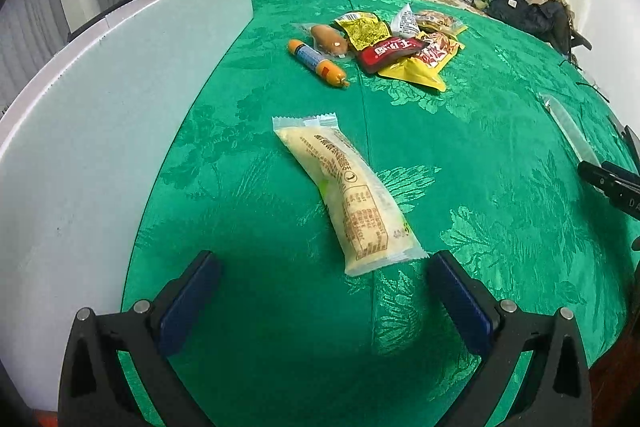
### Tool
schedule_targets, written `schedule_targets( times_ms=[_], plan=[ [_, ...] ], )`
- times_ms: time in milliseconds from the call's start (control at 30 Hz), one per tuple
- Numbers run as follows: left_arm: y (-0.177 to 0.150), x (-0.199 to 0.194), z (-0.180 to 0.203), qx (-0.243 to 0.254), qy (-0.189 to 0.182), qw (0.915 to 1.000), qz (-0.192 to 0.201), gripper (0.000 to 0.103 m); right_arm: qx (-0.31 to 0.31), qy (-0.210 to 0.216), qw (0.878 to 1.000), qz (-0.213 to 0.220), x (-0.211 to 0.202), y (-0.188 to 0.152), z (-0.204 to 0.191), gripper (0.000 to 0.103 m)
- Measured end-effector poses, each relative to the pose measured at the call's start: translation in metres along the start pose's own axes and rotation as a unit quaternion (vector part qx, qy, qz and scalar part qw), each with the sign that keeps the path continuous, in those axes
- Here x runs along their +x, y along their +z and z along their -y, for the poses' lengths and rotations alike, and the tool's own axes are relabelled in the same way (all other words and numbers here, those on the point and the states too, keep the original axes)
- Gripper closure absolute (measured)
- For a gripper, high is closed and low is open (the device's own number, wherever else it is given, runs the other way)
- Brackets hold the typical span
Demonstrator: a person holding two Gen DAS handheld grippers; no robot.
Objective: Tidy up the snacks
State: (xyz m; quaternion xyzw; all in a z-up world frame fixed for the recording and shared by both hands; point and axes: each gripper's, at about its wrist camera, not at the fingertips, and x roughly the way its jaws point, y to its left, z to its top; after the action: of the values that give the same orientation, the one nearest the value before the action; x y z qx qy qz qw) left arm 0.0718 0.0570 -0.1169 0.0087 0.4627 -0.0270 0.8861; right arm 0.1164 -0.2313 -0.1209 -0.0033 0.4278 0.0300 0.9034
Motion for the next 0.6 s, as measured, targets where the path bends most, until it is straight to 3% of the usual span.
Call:
schedule_targets(
  times_ms=[233,300,400,467,500,533,567,600],
  plan=[
    [0.004,0.001,0.000,-0.001,-0.004,0.9999,-0.012,0.000,-0.001,-0.002,1.000,0.000,0.006,0.001,0.001,0.024],
    [0.007,0.000,-0.002,-0.008,-0.022,0.9996,-0.018,0.000,-0.001,-0.002,1.000,0.000,0.006,0.002,0.001,0.024],
    [0.011,-0.005,-0.012,-0.050,-0.076,0.9958,-0.012,0.000,-0.001,-0.003,1.000,0.000,0.006,0.002,0.002,0.024],
    [0.018,-0.003,-0.014,-0.059,-0.071,0.9957,-0.006,0.001,-0.001,-0.003,1.000,0.000,0.006,0.002,0.002,0.024],
    [0.024,0.001,-0.012,-0.056,-0.058,0.9967,-0.009,0.005,-0.001,-0.003,1.000,0.001,0.006,0.002,0.002,0.024],
    [0.028,0.006,-0.010,-0.053,-0.046,0.9974,-0.016,0.020,-0.001,-0.003,1.000,0.001,0.006,0.002,0.002,0.024],
    [0.032,0.010,-0.007,-0.047,-0.029,0.9982,-0.021,0.023,-0.001,-0.003,1.000,0.000,0.006,0.002,0.002,0.024],
    [0.036,0.013,-0.001,-0.030,-0.008,0.9992,-0.023,0.038,-0.001,-0.002,1.000,0.000,0.006,0.002,0.002,0.024]
  ],
)
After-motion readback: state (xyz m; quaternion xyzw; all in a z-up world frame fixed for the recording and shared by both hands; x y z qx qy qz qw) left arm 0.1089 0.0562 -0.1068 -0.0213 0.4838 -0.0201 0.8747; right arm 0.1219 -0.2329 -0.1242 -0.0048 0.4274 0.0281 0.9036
